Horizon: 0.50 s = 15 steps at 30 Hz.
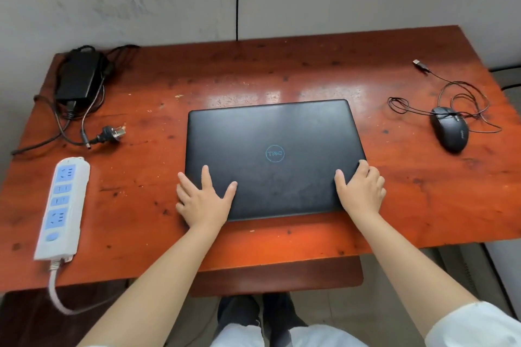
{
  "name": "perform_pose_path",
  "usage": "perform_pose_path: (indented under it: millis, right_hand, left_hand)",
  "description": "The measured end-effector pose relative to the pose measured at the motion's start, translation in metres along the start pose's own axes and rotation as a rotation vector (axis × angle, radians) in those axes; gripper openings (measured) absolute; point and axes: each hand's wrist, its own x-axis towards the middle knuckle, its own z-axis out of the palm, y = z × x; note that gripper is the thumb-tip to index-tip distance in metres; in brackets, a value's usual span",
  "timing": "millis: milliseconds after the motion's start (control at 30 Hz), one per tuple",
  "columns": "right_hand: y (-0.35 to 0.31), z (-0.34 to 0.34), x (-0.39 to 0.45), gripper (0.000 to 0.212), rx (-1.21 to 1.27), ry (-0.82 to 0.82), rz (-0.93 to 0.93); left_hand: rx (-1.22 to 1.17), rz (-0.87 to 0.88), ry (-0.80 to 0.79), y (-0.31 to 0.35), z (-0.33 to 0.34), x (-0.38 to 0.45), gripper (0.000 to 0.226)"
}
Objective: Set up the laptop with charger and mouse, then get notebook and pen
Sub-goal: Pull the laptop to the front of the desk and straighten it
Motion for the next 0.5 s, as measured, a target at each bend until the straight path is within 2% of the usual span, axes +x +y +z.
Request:
perform_pose_path:
  millis: [133,500]
  right_hand:
    - [-0.003,-0.002,0.005,0.063,0.11,0.011,0.091]
    - [-0.004,-0.007,0.02,0.062,0.229,0.062,0.137]
  left_hand:
    - [-0.16,-0.135,-0.017,0.002,-0.006,0.009,0.089]
    - [-0.192,-0.112,0.022,0.02,-0.005,0.022,0.091]
